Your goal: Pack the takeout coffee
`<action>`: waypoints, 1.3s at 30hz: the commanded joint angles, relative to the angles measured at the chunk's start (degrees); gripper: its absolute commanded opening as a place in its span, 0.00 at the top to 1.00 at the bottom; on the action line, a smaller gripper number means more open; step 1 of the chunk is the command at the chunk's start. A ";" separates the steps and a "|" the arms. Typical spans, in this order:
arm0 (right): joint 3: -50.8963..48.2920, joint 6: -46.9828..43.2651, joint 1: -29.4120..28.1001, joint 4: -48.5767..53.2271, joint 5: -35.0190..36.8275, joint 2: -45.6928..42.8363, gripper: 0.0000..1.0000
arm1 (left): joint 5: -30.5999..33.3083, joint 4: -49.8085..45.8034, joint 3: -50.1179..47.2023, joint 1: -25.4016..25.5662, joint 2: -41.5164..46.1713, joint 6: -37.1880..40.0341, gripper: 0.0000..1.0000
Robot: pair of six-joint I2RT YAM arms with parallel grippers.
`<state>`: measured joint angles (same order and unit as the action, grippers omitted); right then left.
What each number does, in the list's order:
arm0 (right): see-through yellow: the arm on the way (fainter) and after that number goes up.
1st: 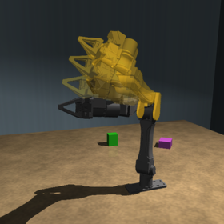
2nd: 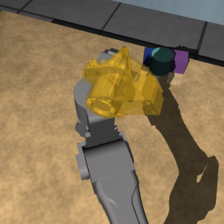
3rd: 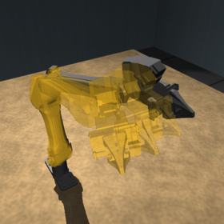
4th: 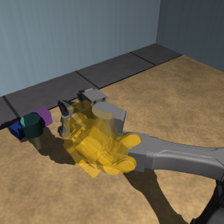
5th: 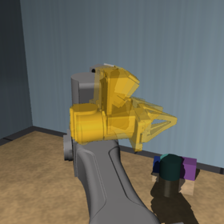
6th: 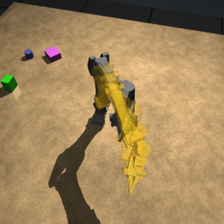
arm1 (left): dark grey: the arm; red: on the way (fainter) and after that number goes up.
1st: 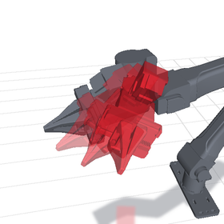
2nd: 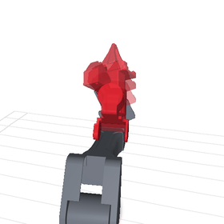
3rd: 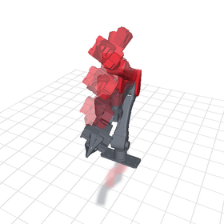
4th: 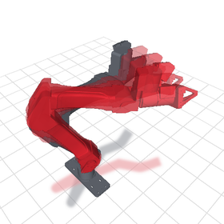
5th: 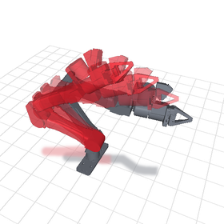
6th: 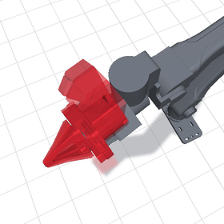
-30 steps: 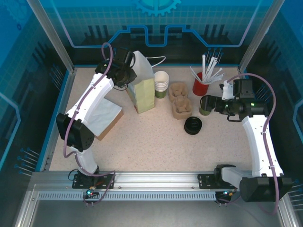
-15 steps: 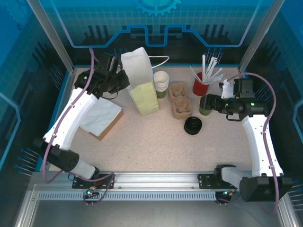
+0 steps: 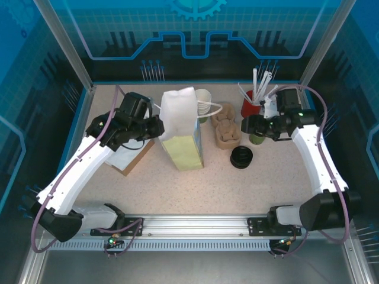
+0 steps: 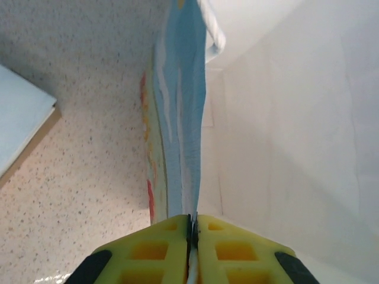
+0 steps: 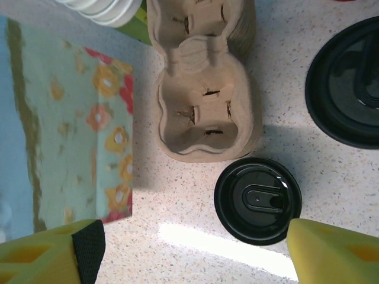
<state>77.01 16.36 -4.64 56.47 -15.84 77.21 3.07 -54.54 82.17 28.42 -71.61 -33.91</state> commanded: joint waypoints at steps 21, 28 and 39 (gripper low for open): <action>13.13 -5.46 -5.68 2.02 9.97 26.07 0.40 | -0.57 1.43 -7.33 0.14 6.15 -1.28 0.19; 14.56 -5.63 -5.78 2.15 9.71 29.78 0.46 | 0.79 0.97 -10.65 -1.31 11.29 -1.86 0.10; 15.77 -6.07 -6.91 2.98 11.06 32.53 0.58 | 2.11 2.19 -12.65 -3.82 16.14 -2.31 0.07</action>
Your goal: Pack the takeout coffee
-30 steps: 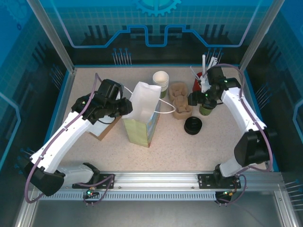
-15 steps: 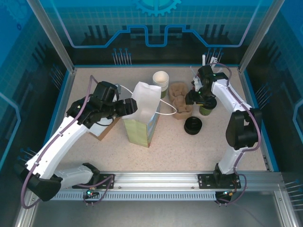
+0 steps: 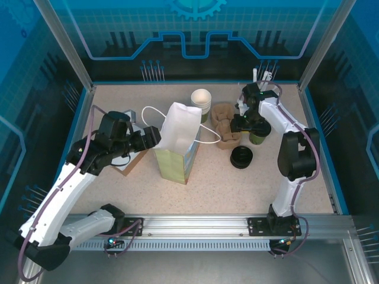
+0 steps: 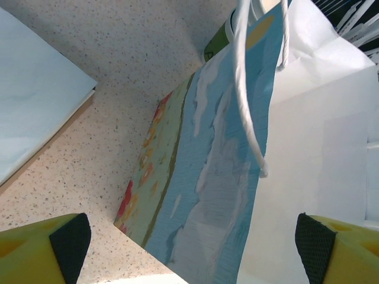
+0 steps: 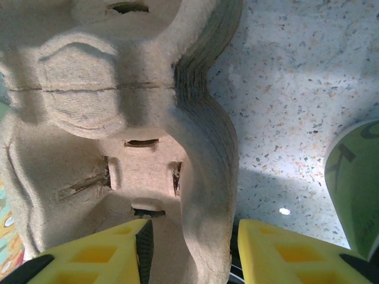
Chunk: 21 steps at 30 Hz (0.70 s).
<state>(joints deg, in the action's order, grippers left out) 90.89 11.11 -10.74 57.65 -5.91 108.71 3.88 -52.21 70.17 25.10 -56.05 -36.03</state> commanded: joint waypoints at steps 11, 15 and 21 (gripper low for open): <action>2.97 -1.80 -1.57 3.08 4.21 1.16 0.70 | 1.04 0.17 -1.09 -0.60 0.33 -0.53 0.06; 3.36 -1.92 -1.76 3.51 4.66 1.33 0.73 | 1.14 0.17 -1.22 -0.69 0.33 -0.47 0.06; 4.27 -2.17 -2.04 4.10 5.20 1.46 0.76 | 1.22 0.17 -1.38 -0.68 0.33 -0.49 0.06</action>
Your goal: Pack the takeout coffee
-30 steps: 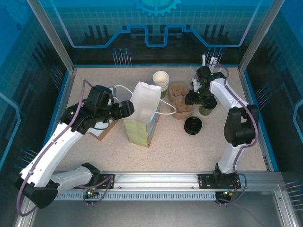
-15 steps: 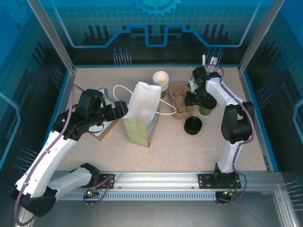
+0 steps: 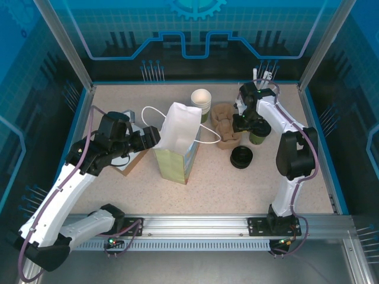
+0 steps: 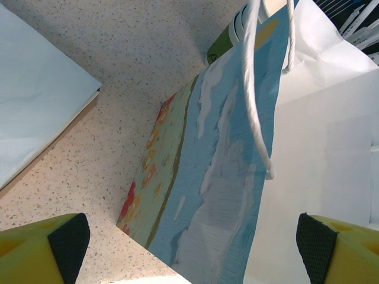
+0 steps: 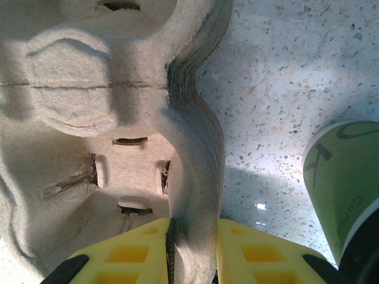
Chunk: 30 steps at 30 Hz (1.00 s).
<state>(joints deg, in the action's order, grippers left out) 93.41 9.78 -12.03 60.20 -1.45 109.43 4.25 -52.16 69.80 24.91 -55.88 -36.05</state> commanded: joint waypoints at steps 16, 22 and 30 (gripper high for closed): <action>3.71 -0.50 -1.19 2.63 -3.28 0.45 0.73 | 0.79 0.22 -1.53 -0.47 0.23 -0.38 0.06; 4.08 0.36 -0.82 2.64 -6.47 -0.18 0.73 | 0.73 0.24 -1.66 -0.50 0.29 -0.47 0.05; 3.49 1.21 -0.30 2.85 -6.49 -0.30 0.69 | 0.76 0.26 -1.74 -0.56 0.37 -0.37 0.05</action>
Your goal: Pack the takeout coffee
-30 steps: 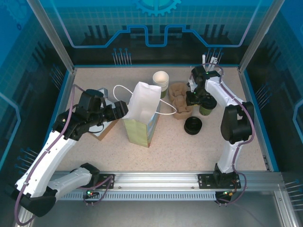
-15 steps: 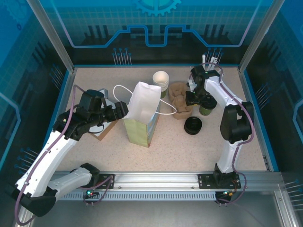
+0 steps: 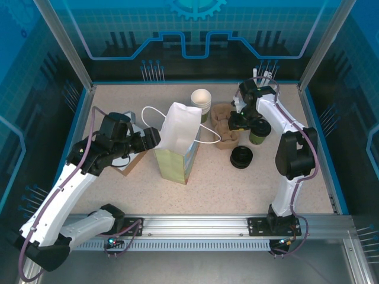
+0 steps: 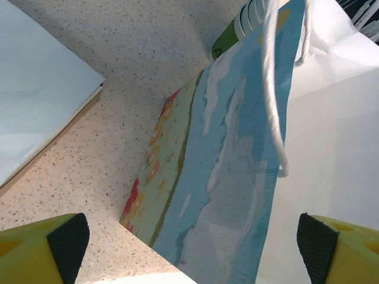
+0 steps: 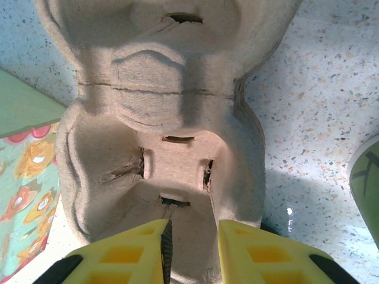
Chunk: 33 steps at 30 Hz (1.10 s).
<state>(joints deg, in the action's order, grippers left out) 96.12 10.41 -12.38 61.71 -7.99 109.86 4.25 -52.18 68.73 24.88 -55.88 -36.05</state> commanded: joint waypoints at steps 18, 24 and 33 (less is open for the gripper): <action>1.79 -0.73 -1.67 3.12 9.99 2.36 0.53 | 0.70 0.69 -0.98 -0.54 0.15 -0.33 0.05; 3.38 -0.91 -2.65 3.52 10.73 4.64 0.54 | 0.67 0.75 -0.88 -0.63 0.01 -0.16 0.05; 3.74 -0.94 -2.96 4.19 11.84 4.62 0.68 | 0.67 0.94 -0.75 -0.63 -0.20 0.06 0.04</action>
<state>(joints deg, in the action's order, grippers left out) 98.06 9.80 -14.74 63.86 2.70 114.37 4.25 -51.99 68.25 24.84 -55.88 -36.03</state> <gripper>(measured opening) 0.327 0.955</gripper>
